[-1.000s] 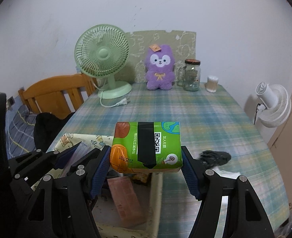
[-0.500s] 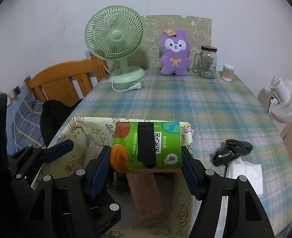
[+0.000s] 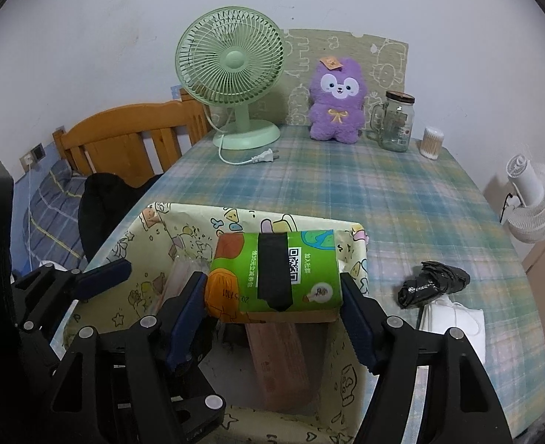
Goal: Organize soft objects
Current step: 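Lower the plastic bag with the left gripper while the right lowers the tissue pack into the box, then open both grippers to release the bag and tissue pack in the box, then move both grippers back toward the black glove and folded white cloth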
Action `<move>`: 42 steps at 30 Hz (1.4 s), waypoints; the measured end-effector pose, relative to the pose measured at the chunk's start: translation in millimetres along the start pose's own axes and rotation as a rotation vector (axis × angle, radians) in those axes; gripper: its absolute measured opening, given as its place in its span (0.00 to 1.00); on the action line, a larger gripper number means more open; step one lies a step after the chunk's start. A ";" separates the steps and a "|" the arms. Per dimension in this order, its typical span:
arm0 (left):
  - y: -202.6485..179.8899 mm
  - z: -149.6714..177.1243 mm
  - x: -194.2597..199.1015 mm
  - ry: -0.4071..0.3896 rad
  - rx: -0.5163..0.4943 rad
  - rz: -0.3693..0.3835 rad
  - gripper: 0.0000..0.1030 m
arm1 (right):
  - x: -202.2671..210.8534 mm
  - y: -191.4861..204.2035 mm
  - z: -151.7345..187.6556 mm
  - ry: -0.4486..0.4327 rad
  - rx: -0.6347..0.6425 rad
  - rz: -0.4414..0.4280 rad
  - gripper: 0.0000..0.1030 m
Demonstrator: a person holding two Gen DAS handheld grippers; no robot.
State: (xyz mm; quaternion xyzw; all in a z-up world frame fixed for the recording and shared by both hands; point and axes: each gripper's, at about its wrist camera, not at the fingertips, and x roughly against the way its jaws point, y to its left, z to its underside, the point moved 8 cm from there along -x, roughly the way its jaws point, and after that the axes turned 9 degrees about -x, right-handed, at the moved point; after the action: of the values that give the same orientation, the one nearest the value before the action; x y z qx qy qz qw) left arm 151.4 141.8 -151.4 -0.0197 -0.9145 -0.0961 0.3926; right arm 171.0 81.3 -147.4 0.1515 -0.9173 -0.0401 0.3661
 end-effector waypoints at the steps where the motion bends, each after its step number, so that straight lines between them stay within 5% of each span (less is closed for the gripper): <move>1: -0.8 0.4 2.3 -0.004 0.000 0.005 0.82 | 1.1 -0.3 0.0 0.001 -0.002 0.001 0.78; 7: -10.3 -1.0 16.3 -0.040 -0.018 0.017 0.90 | 10.7 -4.5 -0.6 -0.018 -0.009 0.016 0.88; 42: -73.5 -64.9 75.4 -0.210 -0.042 0.038 0.91 | 95.3 -68.4 -40.9 -0.196 -0.086 0.084 0.89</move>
State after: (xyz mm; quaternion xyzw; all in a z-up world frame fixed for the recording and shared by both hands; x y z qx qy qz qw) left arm 137.5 54.3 -65.1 -0.0553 -0.9478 -0.1052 0.2960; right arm 150.6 -11.5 -67.4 0.0926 -0.9517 -0.0788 0.2820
